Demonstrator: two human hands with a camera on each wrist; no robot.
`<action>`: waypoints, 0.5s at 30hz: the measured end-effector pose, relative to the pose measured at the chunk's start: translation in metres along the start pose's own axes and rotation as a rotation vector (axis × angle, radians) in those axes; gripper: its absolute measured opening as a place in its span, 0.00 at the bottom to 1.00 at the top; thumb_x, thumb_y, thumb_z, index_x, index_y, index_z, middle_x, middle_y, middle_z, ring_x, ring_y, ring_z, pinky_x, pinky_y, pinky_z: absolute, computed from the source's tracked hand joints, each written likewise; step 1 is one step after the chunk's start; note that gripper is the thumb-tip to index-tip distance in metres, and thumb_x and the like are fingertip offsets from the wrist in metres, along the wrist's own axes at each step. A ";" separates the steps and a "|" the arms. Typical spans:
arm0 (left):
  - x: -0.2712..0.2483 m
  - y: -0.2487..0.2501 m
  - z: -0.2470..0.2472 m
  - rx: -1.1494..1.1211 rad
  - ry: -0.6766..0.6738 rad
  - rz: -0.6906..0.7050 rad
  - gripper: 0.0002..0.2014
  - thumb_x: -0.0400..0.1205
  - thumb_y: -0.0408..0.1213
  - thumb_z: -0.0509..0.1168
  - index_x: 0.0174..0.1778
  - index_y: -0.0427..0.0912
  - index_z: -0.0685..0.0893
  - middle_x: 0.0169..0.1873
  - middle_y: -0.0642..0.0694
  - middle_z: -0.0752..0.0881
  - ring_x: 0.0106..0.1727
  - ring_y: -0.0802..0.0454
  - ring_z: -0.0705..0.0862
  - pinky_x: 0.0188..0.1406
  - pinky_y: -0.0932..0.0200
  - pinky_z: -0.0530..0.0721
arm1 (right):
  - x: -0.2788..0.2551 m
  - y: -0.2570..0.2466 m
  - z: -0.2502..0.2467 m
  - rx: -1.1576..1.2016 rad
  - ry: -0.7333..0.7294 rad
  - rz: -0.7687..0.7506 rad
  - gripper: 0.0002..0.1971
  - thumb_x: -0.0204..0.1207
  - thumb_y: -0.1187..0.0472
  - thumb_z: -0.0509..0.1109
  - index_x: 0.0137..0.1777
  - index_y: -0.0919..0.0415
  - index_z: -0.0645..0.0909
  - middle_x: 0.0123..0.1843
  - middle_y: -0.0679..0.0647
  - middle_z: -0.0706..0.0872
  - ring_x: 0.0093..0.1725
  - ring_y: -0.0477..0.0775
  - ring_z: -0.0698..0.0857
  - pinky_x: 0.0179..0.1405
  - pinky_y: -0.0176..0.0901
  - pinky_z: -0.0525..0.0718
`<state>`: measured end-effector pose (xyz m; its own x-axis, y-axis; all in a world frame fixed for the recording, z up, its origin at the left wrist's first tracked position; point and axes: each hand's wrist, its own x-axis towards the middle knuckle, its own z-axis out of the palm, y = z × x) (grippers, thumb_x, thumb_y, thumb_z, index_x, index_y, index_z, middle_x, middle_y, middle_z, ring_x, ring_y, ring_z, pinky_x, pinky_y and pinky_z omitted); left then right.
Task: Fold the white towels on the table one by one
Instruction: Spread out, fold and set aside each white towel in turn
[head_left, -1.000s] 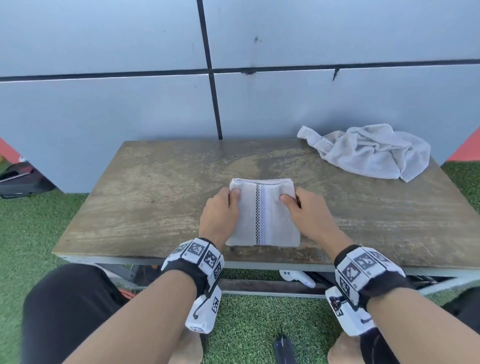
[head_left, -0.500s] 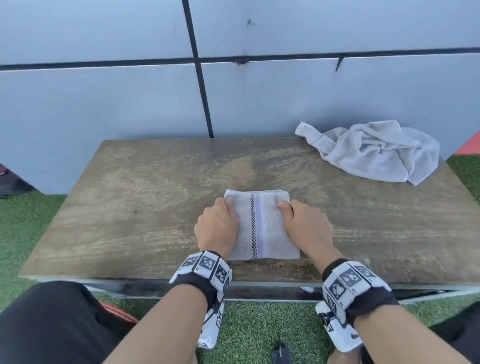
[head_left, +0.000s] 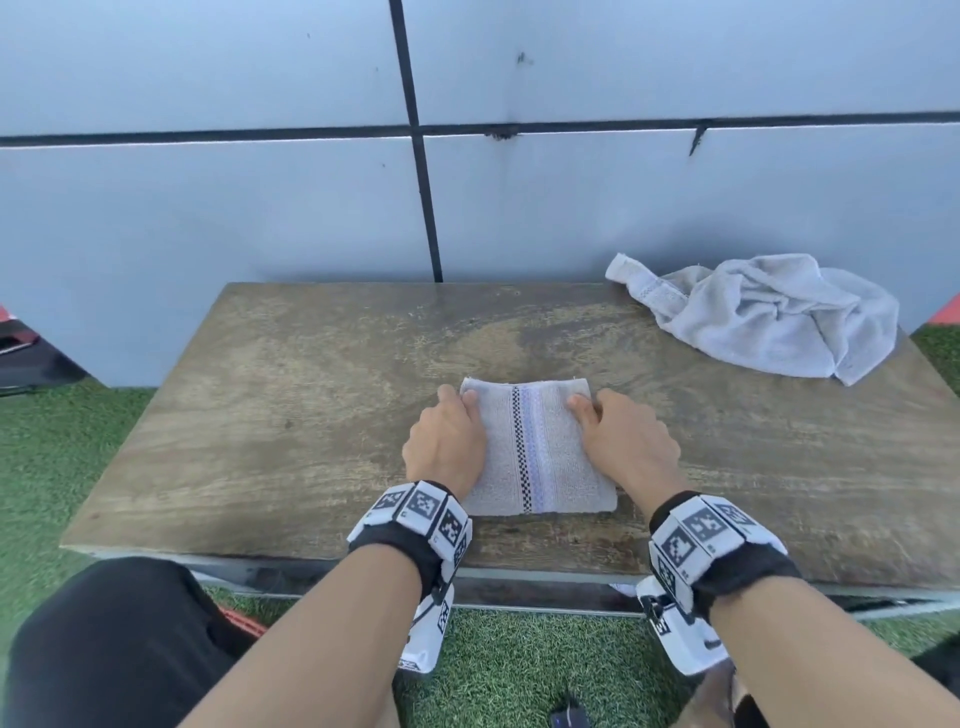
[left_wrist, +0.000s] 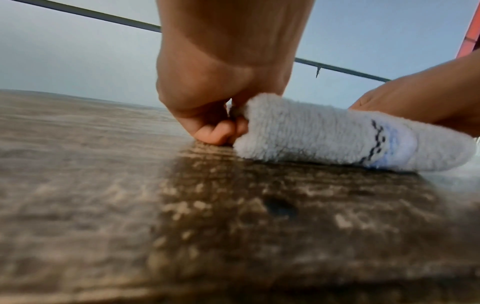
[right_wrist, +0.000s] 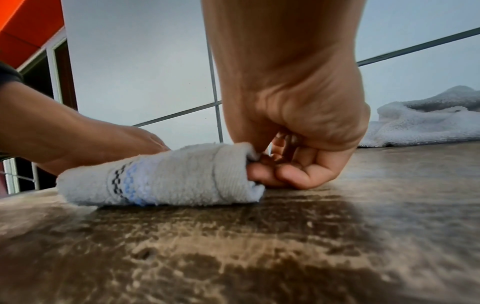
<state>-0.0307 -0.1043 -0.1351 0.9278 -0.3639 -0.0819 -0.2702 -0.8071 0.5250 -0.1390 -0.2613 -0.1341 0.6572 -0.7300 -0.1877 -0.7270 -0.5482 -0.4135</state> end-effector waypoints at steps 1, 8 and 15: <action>-0.001 0.001 -0.001 -0.032 0.007 -0.014 0.18 0.91 0.53 0.45 0.53 0.41 0.71 0.48 0.40 0.84 0.47 0.38 0.83 0.45 0.44 0.79 | -0.002 0.000 -0.001 0.017 0.019 0.019 0.26 0.85 0.32 0.47 0.52 0.54 0.73 0.48 0.54 0.82 0.48 0.61 0.81 0.46 0.54 0.75; -0.020 0.000 0.007 0.163 0.139 0.630 0.17 0.87 0.47 0.56 0.69 0.45 0.74 0.69 0.47 0.77 0.70 0.48 0.74 0.68 0.47 0.76 | -0.028 0.005 0.006 0.011 0.235 -0.467 0.09 0.88 0.51 0.55 0.56 0.51 0.75 0.58 0.47 0.80 0.54 0.53 0.79 0.52 0.53 0.79; -0.017 -0.005 0.021 0.293 -0.199 0.384 0.30 0.89 0.59 0.39 0.88 0.56 0.43 0.88 0.53 0.45 0.88 0.51 0.40 0.86 0.36 0.46 | -0.040 0.012 0.007 0.108 0.040 -0.367 0.23 0.87 0.51 0.56 0.81 0.52 0.67 0.82 0.49 0.71 0.77 0.57 0.72 0.71 0.58 0.75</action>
<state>-0.0507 -0.1041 -0.1541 0.6888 -0.7174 -0.1046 -0.6683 -0.6842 0.2921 -0.1731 -0.2356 -0.1382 0.8602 -0.5094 0.0242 -0.4181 -0.7315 -0.5387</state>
